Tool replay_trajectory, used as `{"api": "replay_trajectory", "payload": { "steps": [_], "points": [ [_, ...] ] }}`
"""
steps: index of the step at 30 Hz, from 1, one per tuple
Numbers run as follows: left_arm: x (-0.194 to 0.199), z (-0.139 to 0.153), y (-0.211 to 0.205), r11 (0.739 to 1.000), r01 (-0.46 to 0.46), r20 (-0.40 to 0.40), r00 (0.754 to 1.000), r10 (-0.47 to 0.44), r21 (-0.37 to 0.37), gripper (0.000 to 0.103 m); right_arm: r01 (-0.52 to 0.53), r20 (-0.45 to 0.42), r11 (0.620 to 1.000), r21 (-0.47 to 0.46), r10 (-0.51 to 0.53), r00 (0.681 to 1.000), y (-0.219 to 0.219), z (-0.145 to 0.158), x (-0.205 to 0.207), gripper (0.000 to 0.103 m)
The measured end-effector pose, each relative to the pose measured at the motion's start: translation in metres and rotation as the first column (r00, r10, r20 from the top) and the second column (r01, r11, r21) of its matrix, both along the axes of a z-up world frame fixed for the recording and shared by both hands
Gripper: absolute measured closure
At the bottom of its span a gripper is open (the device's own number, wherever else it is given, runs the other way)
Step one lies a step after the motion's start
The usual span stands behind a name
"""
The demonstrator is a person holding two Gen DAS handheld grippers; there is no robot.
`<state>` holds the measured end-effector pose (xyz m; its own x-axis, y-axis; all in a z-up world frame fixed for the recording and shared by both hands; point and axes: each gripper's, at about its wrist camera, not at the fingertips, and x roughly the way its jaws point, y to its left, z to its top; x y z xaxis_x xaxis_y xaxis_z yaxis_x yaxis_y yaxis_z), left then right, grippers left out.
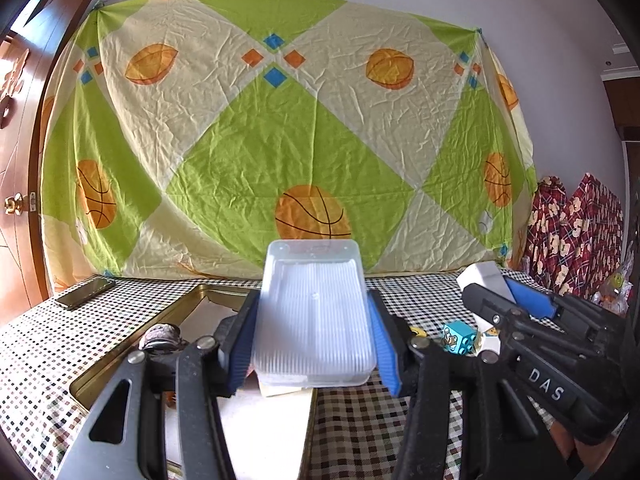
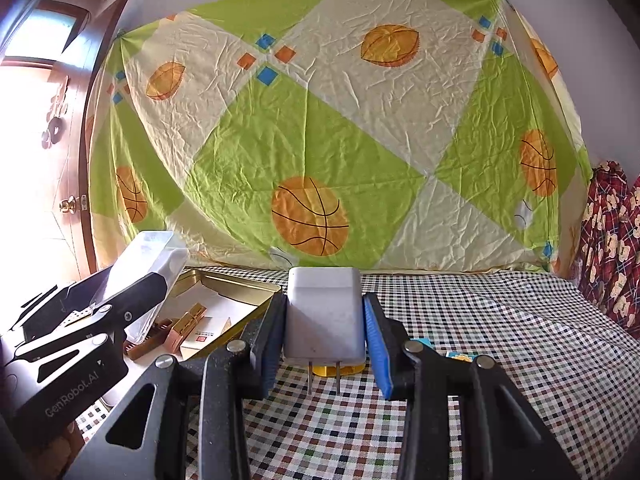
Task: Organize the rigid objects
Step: 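Carry the plug with the right tool while the left tool carries the plastic box over the tin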
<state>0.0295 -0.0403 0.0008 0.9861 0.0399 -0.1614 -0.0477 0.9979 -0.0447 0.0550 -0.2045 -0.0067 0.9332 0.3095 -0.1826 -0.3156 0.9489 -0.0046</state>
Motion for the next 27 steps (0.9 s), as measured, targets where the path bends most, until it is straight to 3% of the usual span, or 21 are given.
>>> {"api": "replay_trajectory", "payload": {
  "steps": [27],
  "points": [
    [-0.013,-0.001,0.044,0.998,-0.032,-0.003,0.999,0.032,-0.058,0.052,-0.092,0.034,0.996,-0.008,0.092,0.995,0.045,-0.002,-0.011,0.063]
  ]
}}
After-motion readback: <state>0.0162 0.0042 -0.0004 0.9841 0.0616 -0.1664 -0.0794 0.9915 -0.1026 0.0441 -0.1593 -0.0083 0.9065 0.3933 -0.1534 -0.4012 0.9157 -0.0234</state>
